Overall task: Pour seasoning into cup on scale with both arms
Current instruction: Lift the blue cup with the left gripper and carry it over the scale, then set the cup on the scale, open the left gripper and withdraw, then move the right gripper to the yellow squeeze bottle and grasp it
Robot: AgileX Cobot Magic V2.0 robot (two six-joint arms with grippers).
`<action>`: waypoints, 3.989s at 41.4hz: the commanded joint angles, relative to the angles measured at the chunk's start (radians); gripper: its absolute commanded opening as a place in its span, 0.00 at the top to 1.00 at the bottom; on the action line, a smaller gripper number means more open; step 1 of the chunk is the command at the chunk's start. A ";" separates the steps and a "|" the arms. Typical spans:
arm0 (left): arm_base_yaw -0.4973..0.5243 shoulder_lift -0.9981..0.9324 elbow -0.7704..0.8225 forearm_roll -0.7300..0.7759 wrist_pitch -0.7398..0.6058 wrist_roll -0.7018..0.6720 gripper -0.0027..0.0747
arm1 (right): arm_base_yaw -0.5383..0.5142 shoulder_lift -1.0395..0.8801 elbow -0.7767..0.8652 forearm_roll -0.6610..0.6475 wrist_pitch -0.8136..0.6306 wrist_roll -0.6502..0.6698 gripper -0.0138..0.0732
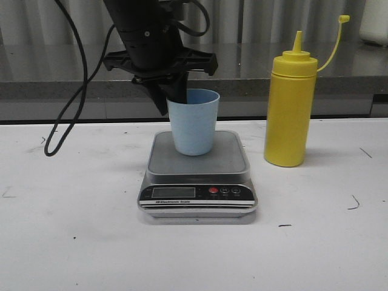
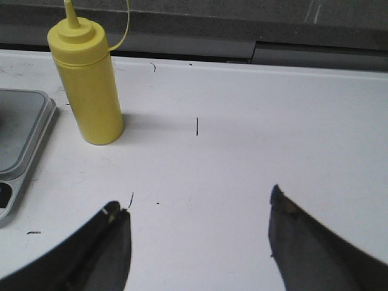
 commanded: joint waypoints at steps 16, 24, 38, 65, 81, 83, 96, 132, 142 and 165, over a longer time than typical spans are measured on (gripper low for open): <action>0.003 -0.281 0.055 0.018 -0.004 0.066 0.47 | -0.003 0.013 -0.033 -0.009 -0.086 -0.012 0.26; 0.030 -0.502 0.274 0.043 -0.112 0.068 0.47 | -0.003 0.013 -0.033 -0.010 -0.089 -0.012 0.26; 0.172 -0.944 0.645 0.043 -0.170 0.068 0.47 | -0.003 0.013 -0.033 -0.012 -0.089 -0.012 0.22; 0.193 -1.375 0.933 0.018 -0.143 0.068 0.47 | 0.243 0.151 -0.134 -0.006 0.121 -0.053 0.09; 0.193 -1.375 0.933 0.018 -0.141 0.068 0.47 | 0.286 0.459 -0.262 0.025 0.080 -0.053 0.09; 0.193 -1.375 0.933 0.018 -0.141 0.068 0.47 | 0.286 0.491 -0.241 0.052 0.009 -0.053 0.09; 0.193 -1.375 0.933 0.018 -0.141 0.068 0.47 | 0.286 0.662 -0.011 0.138 -0.603 -0.048 0.09; 0.193 -1.375 0.933 0.018 -0.141 0.068 0.47 | 0.285 1.191 0.051 0.115 -1.547 -0.048 0.09; 0.193 -1.375 0.933 0.018 -0.143 0.068 0.47 | 0.285 1.264 -0.028 0.153 -1.539 -0.048 0.09; 0.193 -1.375 0.933 0.018 -0.143 0.068 0.47 | 0.284 1.468 -0.254 0.224 -1.533 0.016 0.09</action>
